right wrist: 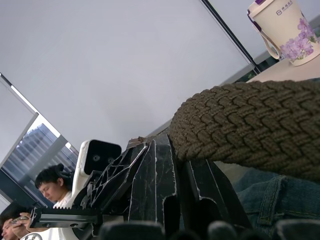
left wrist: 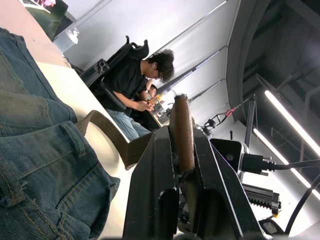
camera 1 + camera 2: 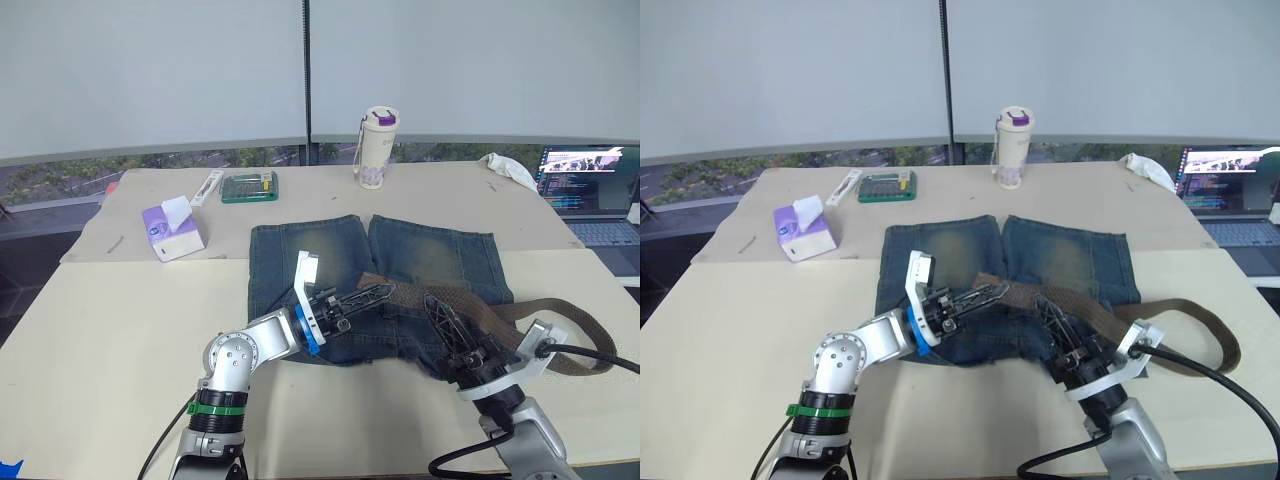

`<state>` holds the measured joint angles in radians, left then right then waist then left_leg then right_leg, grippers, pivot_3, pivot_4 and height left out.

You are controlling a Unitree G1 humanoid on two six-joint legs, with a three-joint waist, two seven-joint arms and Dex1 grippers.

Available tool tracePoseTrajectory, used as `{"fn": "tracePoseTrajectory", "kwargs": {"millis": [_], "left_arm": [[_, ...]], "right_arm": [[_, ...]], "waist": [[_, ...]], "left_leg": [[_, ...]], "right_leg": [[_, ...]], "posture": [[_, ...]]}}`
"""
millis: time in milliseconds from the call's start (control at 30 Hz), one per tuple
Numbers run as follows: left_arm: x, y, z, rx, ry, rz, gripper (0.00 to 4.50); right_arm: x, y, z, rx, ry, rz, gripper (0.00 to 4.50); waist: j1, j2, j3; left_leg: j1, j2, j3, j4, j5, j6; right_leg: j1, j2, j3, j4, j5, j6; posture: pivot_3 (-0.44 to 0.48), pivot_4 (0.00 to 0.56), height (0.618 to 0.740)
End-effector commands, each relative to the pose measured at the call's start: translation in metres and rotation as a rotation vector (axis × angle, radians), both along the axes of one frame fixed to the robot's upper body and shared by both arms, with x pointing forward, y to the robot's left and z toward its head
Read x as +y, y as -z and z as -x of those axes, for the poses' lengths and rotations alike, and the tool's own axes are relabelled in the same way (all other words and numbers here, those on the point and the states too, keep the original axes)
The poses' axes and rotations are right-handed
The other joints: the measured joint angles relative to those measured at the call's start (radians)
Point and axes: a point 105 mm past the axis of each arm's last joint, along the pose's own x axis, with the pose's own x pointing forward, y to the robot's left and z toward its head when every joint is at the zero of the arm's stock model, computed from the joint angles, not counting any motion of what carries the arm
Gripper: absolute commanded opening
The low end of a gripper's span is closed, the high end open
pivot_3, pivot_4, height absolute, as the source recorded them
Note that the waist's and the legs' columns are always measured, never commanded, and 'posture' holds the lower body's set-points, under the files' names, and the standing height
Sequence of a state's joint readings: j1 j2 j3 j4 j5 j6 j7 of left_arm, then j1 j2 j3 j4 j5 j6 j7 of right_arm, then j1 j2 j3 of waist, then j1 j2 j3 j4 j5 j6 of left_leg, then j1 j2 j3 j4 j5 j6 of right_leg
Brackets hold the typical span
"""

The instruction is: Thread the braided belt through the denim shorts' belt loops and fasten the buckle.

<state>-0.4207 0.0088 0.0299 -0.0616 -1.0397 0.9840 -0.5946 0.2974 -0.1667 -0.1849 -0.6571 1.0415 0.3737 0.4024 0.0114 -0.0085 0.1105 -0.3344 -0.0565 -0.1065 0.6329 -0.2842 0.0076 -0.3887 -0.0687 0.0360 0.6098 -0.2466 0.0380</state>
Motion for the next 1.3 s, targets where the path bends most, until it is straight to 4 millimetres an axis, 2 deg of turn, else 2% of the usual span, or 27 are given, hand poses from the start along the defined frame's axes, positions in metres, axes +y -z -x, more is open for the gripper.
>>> {"fn": "tracePoseTrajectory", "kwargs": {"millis": [33,167,200,333,433,533,567,633,700,867,1033,1100,1167,1300], "left_arm": [[-0.002,-0.006,0.002,-0.032,0.007,0.018,0.00],[-0.002,-0.006,0.003,-0.039,0.008,0.019,0.00],[-0.002,-0.006,0.005,-0.065,0.016,0.006,0.86],[-0.003,0.000,0.009,-0.258,-0.024,-0.152,2.17],[0.001,0.007,0.013,-0.492,-0.040,-0.286,3.21],[0.006,0.011,0.011,-0.629,-0.052,-0.366,4.18],[0.006,0.012,0.012,-0.659,-0.044,-0.378,4.48],[0.006,0.013,0.014,-0.715,-0.029,-0.397,4.48],[0.006,0.012,0.014,-0.725,-0.031,-0.389,4.48],[0.007,0.020,0.017,-0.732,-0.027,-0.390,4.48],[0.008,0.026,0.016,-0.750,-0.020,-0.401,4.48],[0.009,0.027,0.016,-0.757,-0.015,-0.402,4.48],[0.009,0.028,0.014,-0.785,-0.015,-0.420,4.48],[0.009,0.028,0.012,-0.854,-0.012,-0.452,4.48]], "right_arm": [[-0.002,-0.011,0.002,-0.047,0.011,0.002,0.03],[-0.014,-0.008,0.001,-0.016,0.058,0.009,0.03],[-0.022,-0.006,0.001,0.000,0.086,0.019,0.00],[-0.060,0.000,-0.001,0.061,0.199,0.074,0.00],[-0.111,0.010,-0.001,0.138,0.323,0.206,0.00],[-0.163,0.025,0.000,0.257,0.441,0.367,0.00],[-0.175,0.028,0.000,0.289,0.461,0.396,0.00],[-0.191,0.030,-0.002,0.310,0.495,0.436,0.00],[-0.199,0.030,-0.004,0.326,0.486,0.456,0.00],[-0.189,0.023,-0.016,0.304,0.373,0.457,0.00],[-0.194,-0.010,-0.023,0.151,0.412,0.387,0.00],[-0.182,-0.021,-0.020,0.102,0.340,0.346,0.00],[-0.170,-0.014,-0.017,0.133,0.276,0.372,0.00],[-0.171,0.006,-0.017,0.209,0.294,0.457,0.00]], "waist": [[0.000,0.000,0.000],[0.000,0.000,0.000],[0.001,0.000,0.000],[0.000,0.000,0.000],[0.002,0.001,0.000],[0.005,0.003,0.002],[0.006,0.003,0.002],[0.005,0.003,0.002],[0.002,0.003,0.002],[-0.001,0.004,0.003],[0.003,0.004,0.002],[0.007,0.005,0.002],[0.009,0.005,0.002],[0.009,0.005,0.002]], "left_leg": [[0.000,0.000,0.000,0.000,0.000,0.000],[0.000,0.000,0.000,0.000,0.000,0.000],[0.000,0.000,0.000,0.000,0.000,0.000],[0.000,-0.001,0.001,0.000,0.000,0.000],[0.000,-0.001,0.003,0.000,0.000,0.001],[0.000,-0.002,0.005,0.000,0.000,0.004],[-0.001,-0.002,0.007,0.000,-0.001,0.005],[-0.002,-0.002,0.009,0.000,-0.001,0.006],[-0.003,-0.001,0.010,0.000,-0.001,0.007],[-0.003,0.000,0.012,0.000,-0.002,0.008],[-0.003,-0.001,0.012,0.002,-0.002,0.008],[-0.002,-0.001,0.011,0.004,-0.002,0.008],[-0.002,-0.001,0.009,0.006,-0.003,0.009],[-0.003,-0.001,0.009,0.006,-0.003,0.010]], "right_leg": [[0.000,0.000,0.000,0.000,0.000,0.000],[0.000,0.000,0.000,0.000,0.000,0.000],[0.000,0.000,0.000,0.000,0.000,0.000],[0.000,0.000,0.001,0.000,0.000,0.000],[0.001,0.000,0.004,-0.001,0.000,0.000],[0.001,-0.002,0.005,-0.002,0.000,-0.001],[0.001,-0.002,0.006,-0.002,0.000,-0.001],[0.002,-0.002,0.006,-0.002,-0.001,-0.001],[0.003,-0.001,0.007,-0.002,-0.001,-0.001],[0.003,-0.001,0.009,-0.001,-0.002,0.000],[0.003,-0.001,0.009,0.000,-0.002,0.000],[0.003,-0.001,0.007,0.000,-0.002,0.000],[0.003,-0.001,0.007,0.000,-0.002,0.000],[0.003,-0.003,0.007,0.000,-0.002,0.000]], "posture": [[0.000,0.150,0.740],[0.000,0.150,0.740],[0.000,0.150,0.740],[0.000,0.150,0.740],[0.000,0.150,0.740],[0.000,0.150,0.740],[0.000,0.150,0.740],[0.000,0.150,0.740],[0.000,0.150,0.740],[0.000,0.150,0.740],[0.000,0.150,0.740],[0.000,0.150,0.740],[0.000,0.150,0.740],[0.000,0.150,0.740]]}}
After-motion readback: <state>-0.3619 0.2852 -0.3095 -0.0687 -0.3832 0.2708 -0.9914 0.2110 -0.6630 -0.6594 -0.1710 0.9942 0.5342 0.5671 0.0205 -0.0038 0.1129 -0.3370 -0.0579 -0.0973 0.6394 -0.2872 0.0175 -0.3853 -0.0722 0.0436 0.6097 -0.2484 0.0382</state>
